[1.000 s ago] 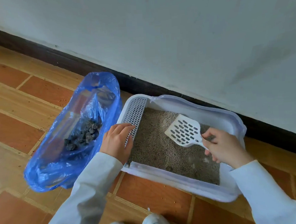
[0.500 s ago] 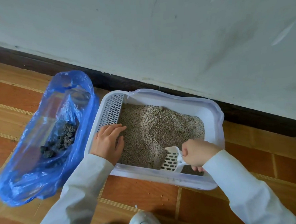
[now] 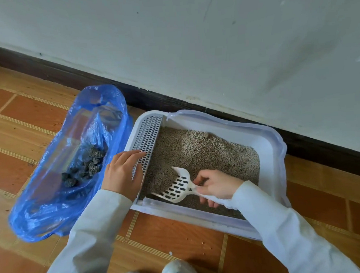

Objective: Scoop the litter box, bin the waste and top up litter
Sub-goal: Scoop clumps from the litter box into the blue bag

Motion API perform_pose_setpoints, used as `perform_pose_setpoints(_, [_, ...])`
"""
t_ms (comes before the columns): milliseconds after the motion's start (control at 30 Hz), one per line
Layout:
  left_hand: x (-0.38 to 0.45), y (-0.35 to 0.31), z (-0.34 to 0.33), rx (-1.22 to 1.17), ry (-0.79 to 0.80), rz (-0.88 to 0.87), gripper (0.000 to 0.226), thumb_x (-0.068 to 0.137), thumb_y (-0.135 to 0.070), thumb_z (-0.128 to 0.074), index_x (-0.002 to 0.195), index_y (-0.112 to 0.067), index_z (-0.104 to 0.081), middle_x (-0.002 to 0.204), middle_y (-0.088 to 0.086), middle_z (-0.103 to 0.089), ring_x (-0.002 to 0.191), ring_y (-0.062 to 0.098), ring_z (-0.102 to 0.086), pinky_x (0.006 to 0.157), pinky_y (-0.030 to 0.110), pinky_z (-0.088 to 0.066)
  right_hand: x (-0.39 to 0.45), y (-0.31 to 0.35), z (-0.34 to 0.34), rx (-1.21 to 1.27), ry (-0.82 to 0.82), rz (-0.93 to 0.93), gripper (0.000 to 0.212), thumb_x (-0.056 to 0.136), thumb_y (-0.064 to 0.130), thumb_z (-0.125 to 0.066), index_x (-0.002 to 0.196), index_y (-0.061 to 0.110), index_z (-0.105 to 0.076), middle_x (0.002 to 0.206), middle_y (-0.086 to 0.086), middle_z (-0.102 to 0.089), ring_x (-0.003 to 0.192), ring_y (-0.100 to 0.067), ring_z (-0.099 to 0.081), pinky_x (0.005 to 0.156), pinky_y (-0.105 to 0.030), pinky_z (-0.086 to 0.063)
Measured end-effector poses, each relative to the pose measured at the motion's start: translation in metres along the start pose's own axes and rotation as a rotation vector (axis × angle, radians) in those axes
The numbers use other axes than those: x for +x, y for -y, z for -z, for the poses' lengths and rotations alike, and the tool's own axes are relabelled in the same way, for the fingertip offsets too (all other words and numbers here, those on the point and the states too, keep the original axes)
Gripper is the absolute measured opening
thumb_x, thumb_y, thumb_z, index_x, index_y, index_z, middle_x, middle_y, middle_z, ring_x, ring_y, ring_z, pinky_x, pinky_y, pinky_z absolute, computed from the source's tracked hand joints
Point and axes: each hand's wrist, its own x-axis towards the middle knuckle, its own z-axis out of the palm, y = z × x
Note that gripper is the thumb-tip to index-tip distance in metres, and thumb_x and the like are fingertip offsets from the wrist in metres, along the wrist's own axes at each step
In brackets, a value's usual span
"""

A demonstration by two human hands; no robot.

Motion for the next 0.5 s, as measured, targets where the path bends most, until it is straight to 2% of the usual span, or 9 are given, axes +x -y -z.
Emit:
perform_pose_setpoints(167, [0.002,0.003,0.003,0.008,-0.015,0.025,0.037,0.087,-0.021,-0.041,0.112,-0.014,-0.068,0.110,0.007,-0.068,0.101,0.034,-0.061,0.082,0.052,-0.052,-0.021,-0.013,0.024,0.167,-0.071,0.066,0.009,0.096,0.013,-0.054,0.105,0.012,-0.054,0.079,-0.012,-0.067,0.053,-0.017,-0.056,0.048,-0.026,-0.048])
perform_pose_setpoints(367, [0.003,-0.002,0.005,0.004,0.002,0.007,0.042,0.087,-0.026,-0.035,0.111,-0.013,-0.068,0.109,0.007,-0.068,0.100,0.036,-0.061,0.081,0.053,-0.051,-0.036,-0.015,0.036,0.202,-0.258,0.135,0.011,0.094,0.011,-0.056,0.105,0.010,-0.056,0.077,-0.013,-0.070,0.053,-0.018,-0.057,0.050,-0.030,-0.050])
perform_pose_setpoints(500, [0.001,-0.005,0.006,0.004,0.011,-0.009,0.043,0.086,-0.026,-0.036,0.110,-0.012,-0.068,0.110,0.007,-0.068,0.100,0.035,-0.062,0.080,0.053,-0.052,-0.043,-0.009,0.039,0.243,-0.314,0.162,0.011,0.095,0.011,-0.056,0.105,0.010,-0.057,0.077,-0.012,-0.069,0.053,-0.020,-0.056,0.050,-0.029,-0.049])
